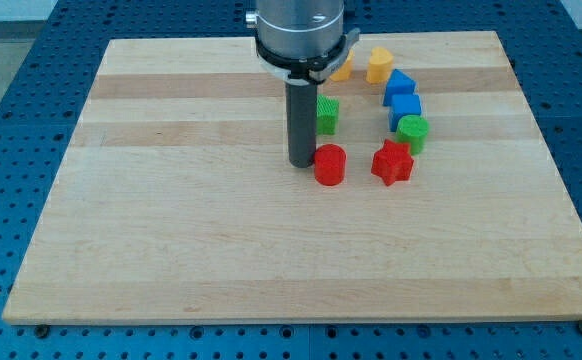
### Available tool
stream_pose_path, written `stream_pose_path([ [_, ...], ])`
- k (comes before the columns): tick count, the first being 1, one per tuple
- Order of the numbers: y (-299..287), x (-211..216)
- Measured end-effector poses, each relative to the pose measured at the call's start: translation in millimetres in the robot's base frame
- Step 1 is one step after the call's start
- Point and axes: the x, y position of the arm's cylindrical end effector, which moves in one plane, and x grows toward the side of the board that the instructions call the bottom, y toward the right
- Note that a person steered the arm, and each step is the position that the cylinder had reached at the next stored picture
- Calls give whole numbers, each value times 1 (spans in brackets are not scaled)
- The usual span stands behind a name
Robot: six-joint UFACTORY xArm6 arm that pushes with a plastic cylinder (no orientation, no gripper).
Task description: Move the hexagon towards the green star
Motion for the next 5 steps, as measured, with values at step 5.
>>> stream_pose_path([
  [5,-32,-204],
])
